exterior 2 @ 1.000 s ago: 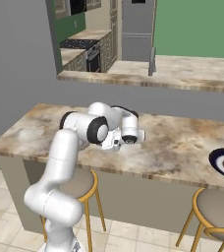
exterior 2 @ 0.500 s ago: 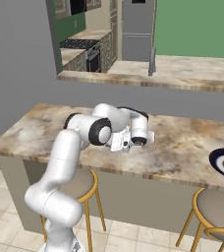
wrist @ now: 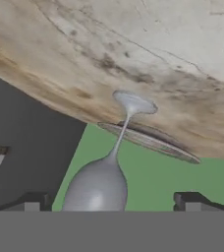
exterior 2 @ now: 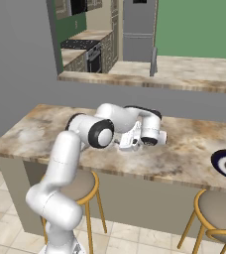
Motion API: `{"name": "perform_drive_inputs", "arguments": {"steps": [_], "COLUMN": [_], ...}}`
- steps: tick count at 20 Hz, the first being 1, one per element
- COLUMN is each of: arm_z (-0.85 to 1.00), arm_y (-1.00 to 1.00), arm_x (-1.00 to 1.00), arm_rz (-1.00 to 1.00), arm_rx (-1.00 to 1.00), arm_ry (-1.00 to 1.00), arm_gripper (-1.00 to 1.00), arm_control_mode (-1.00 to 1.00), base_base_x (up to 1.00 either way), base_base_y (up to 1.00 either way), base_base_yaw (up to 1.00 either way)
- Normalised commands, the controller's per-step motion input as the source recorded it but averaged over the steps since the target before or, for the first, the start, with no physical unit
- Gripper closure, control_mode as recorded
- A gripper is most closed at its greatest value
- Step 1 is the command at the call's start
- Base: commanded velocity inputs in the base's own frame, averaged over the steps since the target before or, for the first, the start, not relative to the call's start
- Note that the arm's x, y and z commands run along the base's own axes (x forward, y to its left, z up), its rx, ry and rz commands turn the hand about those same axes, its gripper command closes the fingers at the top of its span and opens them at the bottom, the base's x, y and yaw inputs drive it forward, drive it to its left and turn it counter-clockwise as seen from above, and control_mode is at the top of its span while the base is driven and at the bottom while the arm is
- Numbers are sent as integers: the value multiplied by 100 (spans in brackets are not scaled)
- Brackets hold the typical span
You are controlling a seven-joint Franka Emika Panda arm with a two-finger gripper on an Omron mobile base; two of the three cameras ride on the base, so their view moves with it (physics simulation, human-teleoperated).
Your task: Retrieve the wine glasses from the counter and place one next to each plate.
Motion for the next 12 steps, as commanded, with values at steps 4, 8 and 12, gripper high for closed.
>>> {"name": "perform_drive_inputs", "arguments": {"steps": [4, 8, 12], "arm_z": [100, 100, 98], "arm_y": [0, 13, 28], "arm_x": [-48, -67, -86], "arm_rz": [-13, -12, -11], "arm_rx": [0, 0, 0], "arm_ry": [-20, -28, -33], "arm_gripper": [-100, -100, -100], "arm_control_mode": [-100, -100, -100], "base_base_x": [0, 0, 0], "base_base_y": [0, 0, 0], "base_base_yaw": [0, 0, 0]}}
